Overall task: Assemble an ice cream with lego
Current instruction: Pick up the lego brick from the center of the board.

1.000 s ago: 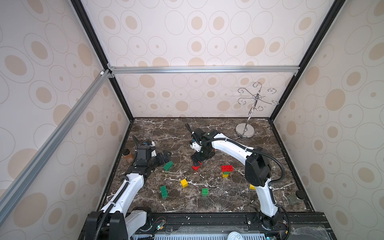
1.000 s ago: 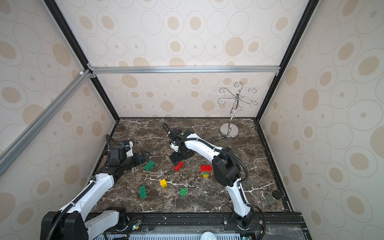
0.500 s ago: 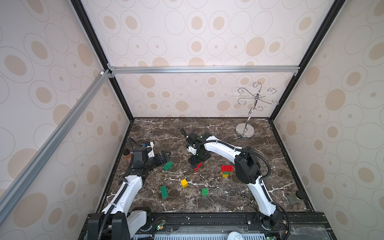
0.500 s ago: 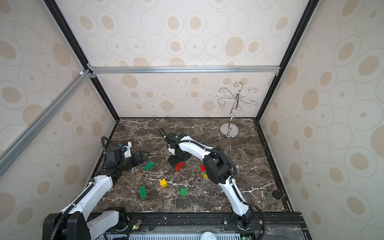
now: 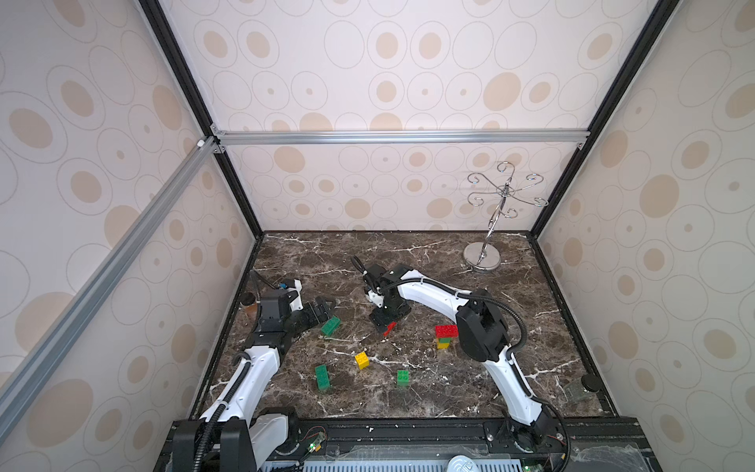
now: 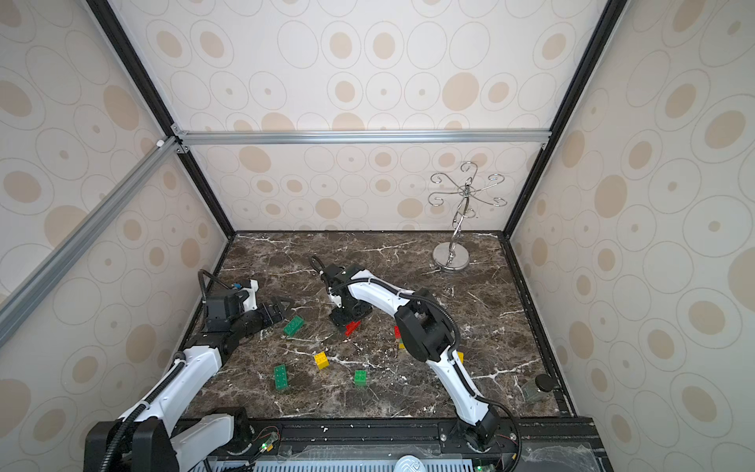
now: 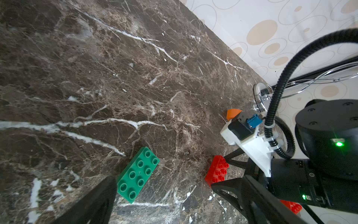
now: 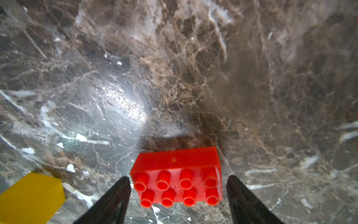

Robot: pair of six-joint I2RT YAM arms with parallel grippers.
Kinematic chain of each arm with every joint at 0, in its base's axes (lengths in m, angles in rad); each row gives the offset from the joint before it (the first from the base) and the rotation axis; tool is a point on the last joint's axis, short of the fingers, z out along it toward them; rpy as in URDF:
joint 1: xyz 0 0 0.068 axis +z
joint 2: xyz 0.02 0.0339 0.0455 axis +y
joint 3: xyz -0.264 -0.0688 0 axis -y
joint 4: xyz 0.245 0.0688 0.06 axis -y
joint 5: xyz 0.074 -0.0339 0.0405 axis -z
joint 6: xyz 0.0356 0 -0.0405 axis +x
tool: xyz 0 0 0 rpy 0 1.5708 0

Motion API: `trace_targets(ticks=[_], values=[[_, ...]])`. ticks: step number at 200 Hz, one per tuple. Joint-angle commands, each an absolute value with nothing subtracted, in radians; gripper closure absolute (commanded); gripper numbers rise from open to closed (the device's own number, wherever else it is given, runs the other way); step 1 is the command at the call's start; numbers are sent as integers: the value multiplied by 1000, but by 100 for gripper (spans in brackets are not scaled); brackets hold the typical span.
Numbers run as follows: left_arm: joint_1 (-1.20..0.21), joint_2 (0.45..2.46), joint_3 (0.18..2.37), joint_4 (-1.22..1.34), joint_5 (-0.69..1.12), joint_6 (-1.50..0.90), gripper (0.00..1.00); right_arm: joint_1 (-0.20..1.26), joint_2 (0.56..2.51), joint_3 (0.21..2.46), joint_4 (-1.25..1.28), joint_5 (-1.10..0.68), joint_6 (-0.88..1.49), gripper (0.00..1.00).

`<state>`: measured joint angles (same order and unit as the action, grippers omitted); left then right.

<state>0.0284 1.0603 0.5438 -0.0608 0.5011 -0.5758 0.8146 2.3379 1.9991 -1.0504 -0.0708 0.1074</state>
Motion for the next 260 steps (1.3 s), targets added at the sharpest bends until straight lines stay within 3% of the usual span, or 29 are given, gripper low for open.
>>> trace_targets(ticks=[1,167,260], values=[[39,1049,540,-44,517,-560,0,832,2360,2011,-1055,-52,106,19],[46,1042,534,-35,525,-571,0,854,2356,1967,-1020,13,95,27],[45,1039,545,-27,530,-564,0,854,2261,1970,-1065,54,151,53]])
